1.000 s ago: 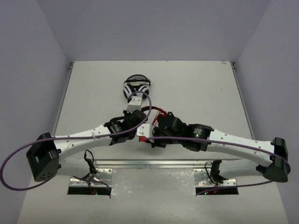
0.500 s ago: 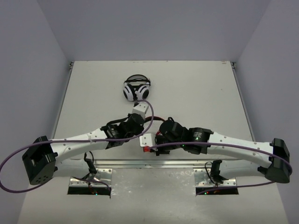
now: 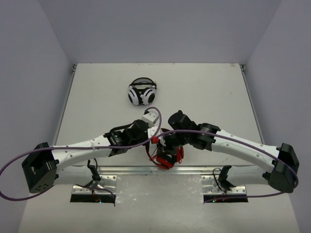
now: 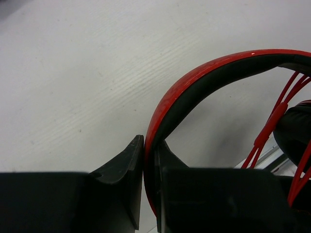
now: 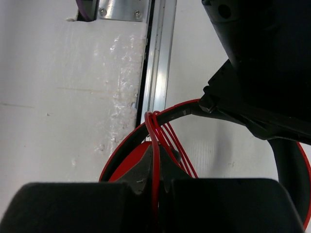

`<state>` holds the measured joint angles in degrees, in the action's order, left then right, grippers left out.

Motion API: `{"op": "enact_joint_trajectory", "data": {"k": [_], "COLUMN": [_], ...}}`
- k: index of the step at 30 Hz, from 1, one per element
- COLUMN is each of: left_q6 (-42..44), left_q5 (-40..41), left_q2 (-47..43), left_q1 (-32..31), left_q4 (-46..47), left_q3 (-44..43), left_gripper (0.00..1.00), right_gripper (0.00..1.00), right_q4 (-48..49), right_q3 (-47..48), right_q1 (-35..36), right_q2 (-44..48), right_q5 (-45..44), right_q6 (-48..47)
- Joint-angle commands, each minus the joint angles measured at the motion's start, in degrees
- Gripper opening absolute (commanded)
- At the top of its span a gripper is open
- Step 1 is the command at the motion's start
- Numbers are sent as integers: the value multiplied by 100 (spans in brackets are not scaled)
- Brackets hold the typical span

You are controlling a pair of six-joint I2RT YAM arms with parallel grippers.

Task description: Wrap the headphones

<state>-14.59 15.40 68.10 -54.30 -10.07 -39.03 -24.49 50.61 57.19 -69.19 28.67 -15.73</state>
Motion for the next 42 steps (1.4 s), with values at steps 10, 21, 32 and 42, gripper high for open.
{"op": "enact_joint_trajectory", "data": {"k": [10,21,32,42], "left_q6": [-228,-870,-519,-273], "left_q5": [-187,86,33,-54], "left_q2": [-271,221,995,1118], "left_q1": [-80,-72,148,403], "left_q4": [-74,-1085,-2113,-2360], "left_q3": [-219,-720,-1774,-1837], "left_gripper": [0,0,0,0], "right_gripper": [2,6,8,21], "right_q4": [226,480,-117,-214], "right_q3": [-245,-411,-139,-25], "right_q1": [-542,-937,-1518,-1948], "right_q2": [459,64,-876,-894], "right_q5": [-80,-678,95,60], "right_q6": [114,-62,-238,-255]}}
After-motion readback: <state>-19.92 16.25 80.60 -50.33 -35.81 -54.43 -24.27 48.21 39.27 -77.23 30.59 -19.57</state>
